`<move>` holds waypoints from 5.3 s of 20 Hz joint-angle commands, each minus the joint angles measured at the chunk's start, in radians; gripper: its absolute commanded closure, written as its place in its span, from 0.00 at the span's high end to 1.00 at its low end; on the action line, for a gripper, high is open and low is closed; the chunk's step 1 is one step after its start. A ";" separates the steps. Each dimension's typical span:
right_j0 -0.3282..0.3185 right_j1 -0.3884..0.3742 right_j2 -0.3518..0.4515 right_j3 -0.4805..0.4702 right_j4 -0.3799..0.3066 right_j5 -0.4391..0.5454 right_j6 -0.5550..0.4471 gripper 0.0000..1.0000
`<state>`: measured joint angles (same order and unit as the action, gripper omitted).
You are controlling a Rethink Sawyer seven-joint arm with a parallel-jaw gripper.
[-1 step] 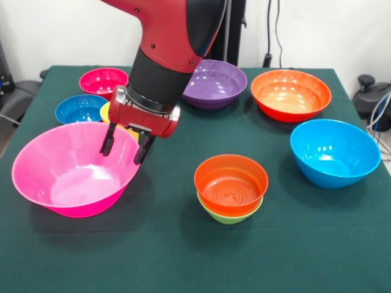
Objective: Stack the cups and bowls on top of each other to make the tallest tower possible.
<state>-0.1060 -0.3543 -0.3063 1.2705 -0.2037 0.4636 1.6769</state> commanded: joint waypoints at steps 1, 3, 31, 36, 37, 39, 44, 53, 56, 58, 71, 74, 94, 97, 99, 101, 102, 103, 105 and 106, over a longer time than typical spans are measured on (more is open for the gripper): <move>0.026 -0.001 0.100 0.059 0.011 0.110 0.072 1.00; 0.028 -0.001 0.098 0.056 0.010 0.112 0.073 1.00; 0.008 0.062 0.144 0.031 0.058 0.017 0.128 1.00; 0.014 0.065 0.139 0.032 0.059 0.010 0.137 1.00; 0.014 0.066 0.138 0.031 0.060 0.011 0.137 1.00; 0.018 0.071 0.133 0.027 0.060 0.008 0.141 1.00; 0.027 0.083 0.114 0.014 0.056 0.006 0.148 1.00; 0.043 0.113 0.090 -0.017 0.057 -0.002 0.167 1.00; 0.047 0.118 0.084 -0.016 0.055 -0.008 0.169 1.00; 0.051 0.126 0.076 -0.025 0.053 -0.007 0.169 1.00; 0.093 0.162 -0.004 -0.077 0.027 -0.003 0.148 0.00; 0.090 0.158 -0.001 -0.075 0.010 -0.011 0.117 0.00; 0.089 0.068 -0.042 -0.117 -0.111 0.069 -0.063 0.00; 0.098 0.054 -0.047 -0.137 -0.118 0.117 -0.070 0.00; 0.107 0.047 -0.053 -0.151 -0.121 0.142 -0.069 0.00; 0.119 0.040 -0.063 -0.168 -0.125 0.169 -0.065 0.00; 0.125 0.037 -0.069 -0.175 -0.128 0.182 -0.064 0.00; 0.131 0.033 -0.078 -0.180 -0.129 0.196 -0.062 0.00; 0.143 0.024 -0.091 -0.191 -0.128 0.224 -0.059 0.00; 0.149 0.020 -0.096 -0.196 -0.127 0.240 -0.058 0.00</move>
<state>0.0018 -0.2970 -0.4266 1.1648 -0.2704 0.5493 1.6773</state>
